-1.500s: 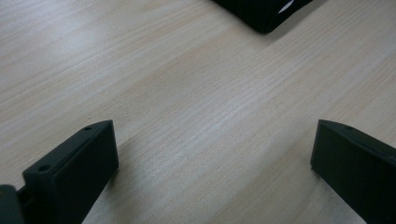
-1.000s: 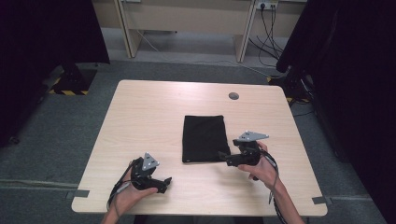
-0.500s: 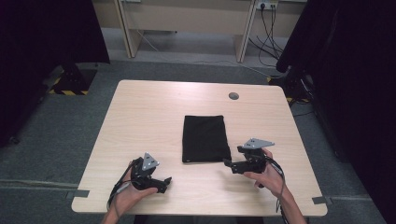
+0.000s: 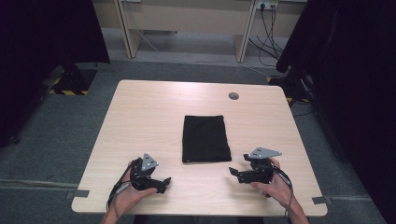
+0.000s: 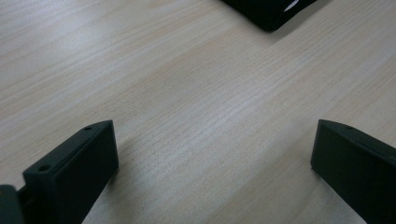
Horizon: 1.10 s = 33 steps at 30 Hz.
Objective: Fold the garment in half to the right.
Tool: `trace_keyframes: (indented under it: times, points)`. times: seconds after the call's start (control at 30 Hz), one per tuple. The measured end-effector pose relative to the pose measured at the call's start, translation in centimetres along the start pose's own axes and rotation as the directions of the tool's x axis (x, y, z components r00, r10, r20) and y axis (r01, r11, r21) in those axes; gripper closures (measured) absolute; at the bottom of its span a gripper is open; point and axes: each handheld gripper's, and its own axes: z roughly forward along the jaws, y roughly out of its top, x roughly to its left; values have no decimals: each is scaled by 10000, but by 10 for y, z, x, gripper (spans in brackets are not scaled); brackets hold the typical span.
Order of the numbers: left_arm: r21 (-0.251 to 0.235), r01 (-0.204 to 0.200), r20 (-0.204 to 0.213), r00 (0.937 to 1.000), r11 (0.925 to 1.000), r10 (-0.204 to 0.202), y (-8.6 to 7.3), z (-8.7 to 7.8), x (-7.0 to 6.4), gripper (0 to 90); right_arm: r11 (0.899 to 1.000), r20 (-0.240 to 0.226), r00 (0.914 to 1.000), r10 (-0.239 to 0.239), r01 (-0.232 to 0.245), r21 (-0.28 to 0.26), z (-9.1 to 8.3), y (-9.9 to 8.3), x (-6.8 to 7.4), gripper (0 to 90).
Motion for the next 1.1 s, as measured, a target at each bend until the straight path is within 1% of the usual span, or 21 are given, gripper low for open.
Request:
trace_keyframes:
  times: [0.47, 0.67, 0.87, 0.97, 1.0, 1.1]
  points:
    - [-16, 47, -27, 10000, 10000, -47, -1, -1, 0, 0, 9994, 248, 9994, 238, -244, 228, -10, -19, -4, 165]
    - [-11, 57, -52, 10000, 10000, -57, -1, -1, -1, 0, 9992, 243, 9996, 175, -183, 343, -15, -25, 0, 165]
    - [5, 83, -54, 10000, 10000, -83, -3, -3, -3, 0, 9982, 527, 9985, 131, -161, 570, -23, -37, 1, 164]
    - [5, 39, -45, 10000, 10000, -39, -4, -4, -4, 0, 9977, 543, 9985, 86, -123, 668, -26, -40, 1, 161]
    - [4, 41, -35, 10000, 10000, -41, -6, -6, -7, 0, 9981, 625, 9980, 43, -81, 610, -28, -43, 0, 161]
    - [10, -20, 21, 10000, 10000, 20, -9, -9, -10, 0, 9976, 803, 9968, -36, -20, 692, -32, -46, 0, 161]
